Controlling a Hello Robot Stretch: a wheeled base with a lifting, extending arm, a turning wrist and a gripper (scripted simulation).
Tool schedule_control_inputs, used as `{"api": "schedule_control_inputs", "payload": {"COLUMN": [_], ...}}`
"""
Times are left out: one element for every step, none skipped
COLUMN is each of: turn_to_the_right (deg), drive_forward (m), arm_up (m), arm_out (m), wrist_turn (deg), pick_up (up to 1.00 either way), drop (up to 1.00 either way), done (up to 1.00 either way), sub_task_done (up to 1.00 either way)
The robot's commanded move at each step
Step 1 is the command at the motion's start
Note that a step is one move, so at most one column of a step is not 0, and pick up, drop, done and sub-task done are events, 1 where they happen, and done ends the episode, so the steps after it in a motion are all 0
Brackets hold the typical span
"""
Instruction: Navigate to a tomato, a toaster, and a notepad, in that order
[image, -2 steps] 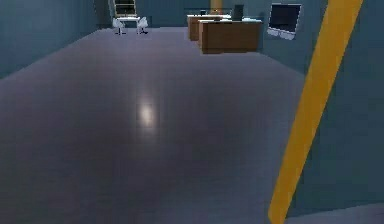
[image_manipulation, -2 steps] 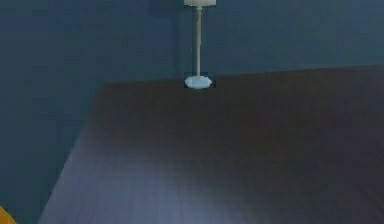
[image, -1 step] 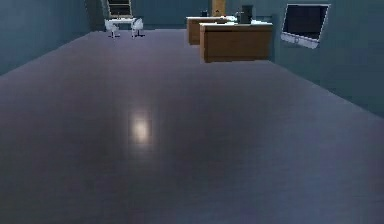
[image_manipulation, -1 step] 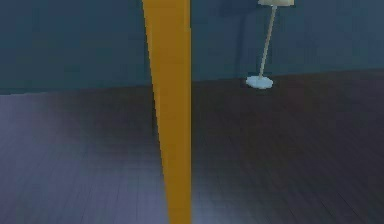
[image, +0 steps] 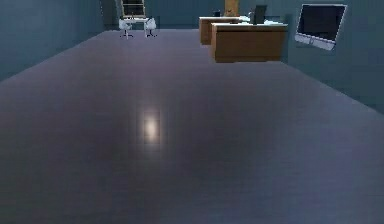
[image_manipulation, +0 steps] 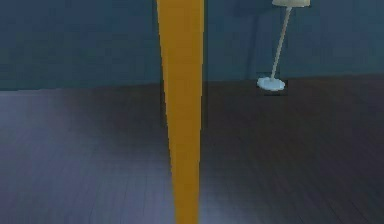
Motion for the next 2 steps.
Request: {"api": "schedule_control_inputs", "payload": {"turn_to_the_right": [0.0, 0.0], "drive_forward": [1.00, 1.00], "arm_up": [0.00, 0.00], "arm_out": [0.00, 0.00], "wrist_turn": [0.0, 0.0], "pick_up": [0.00, 0.00], "drop": [0.00, 0.00], "done": [0.00, 0.00], "sub_task_done": [0.00, 0.00]}}
